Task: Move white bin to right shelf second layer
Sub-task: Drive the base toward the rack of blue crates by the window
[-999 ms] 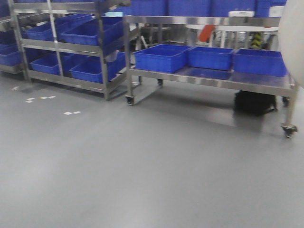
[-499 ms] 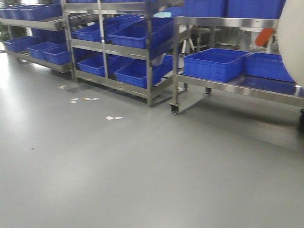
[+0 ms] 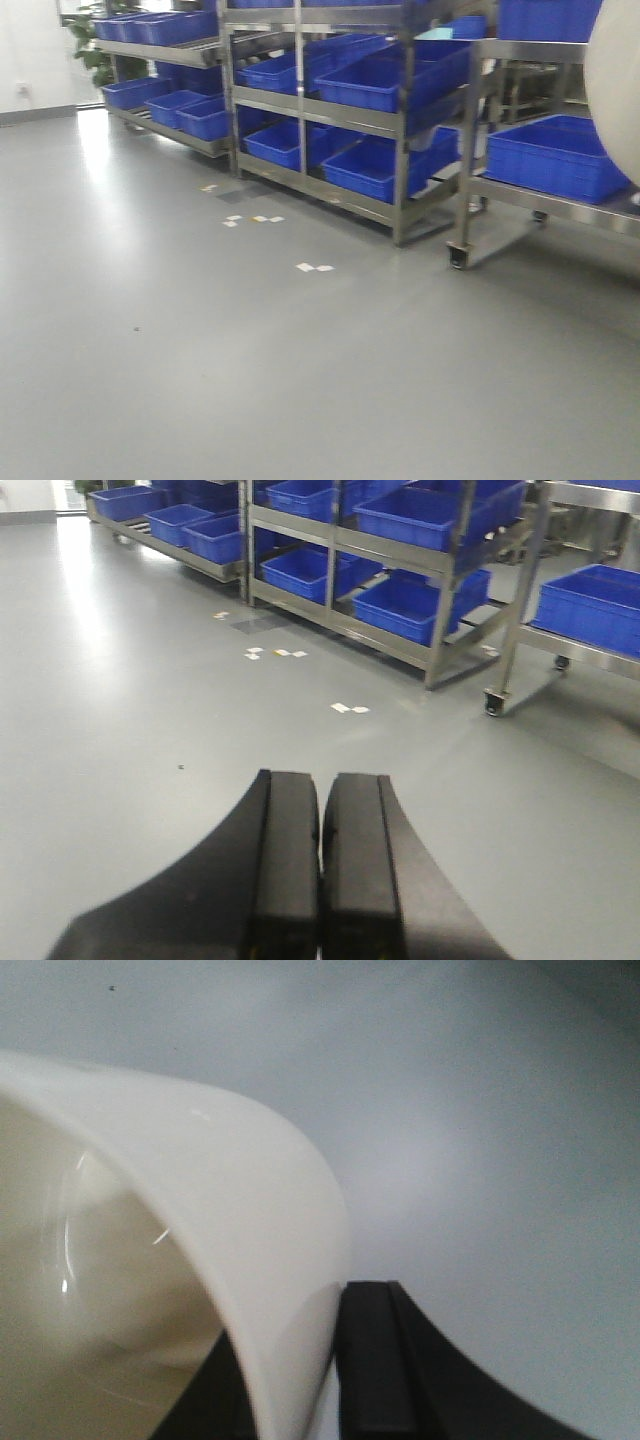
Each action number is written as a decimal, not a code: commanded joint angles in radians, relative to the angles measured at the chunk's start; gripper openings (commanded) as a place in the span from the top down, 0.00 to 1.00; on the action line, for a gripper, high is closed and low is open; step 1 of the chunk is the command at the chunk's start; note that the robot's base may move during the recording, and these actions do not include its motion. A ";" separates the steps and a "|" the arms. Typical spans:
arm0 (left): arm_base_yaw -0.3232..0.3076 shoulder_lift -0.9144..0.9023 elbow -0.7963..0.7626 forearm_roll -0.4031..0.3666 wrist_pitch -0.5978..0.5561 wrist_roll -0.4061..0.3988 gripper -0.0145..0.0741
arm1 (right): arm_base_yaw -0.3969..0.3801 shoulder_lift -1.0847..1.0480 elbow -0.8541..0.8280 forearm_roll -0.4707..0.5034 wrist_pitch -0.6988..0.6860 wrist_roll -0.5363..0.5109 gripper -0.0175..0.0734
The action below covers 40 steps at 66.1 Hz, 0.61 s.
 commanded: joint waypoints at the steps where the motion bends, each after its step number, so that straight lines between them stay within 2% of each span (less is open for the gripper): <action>1: -0.007 -0.017 0.027 -0.004 -0.089 -0.010 0.74 | -0.008 0.000 -0.030 -0.010 -0.086 0.002 0.75; 40: -0.007 -0.017 0.027 -0.004 -0.089 -0.010 0.74 | -0.008 0.000 -0.030 -0.011 -0.084 0.002 0.75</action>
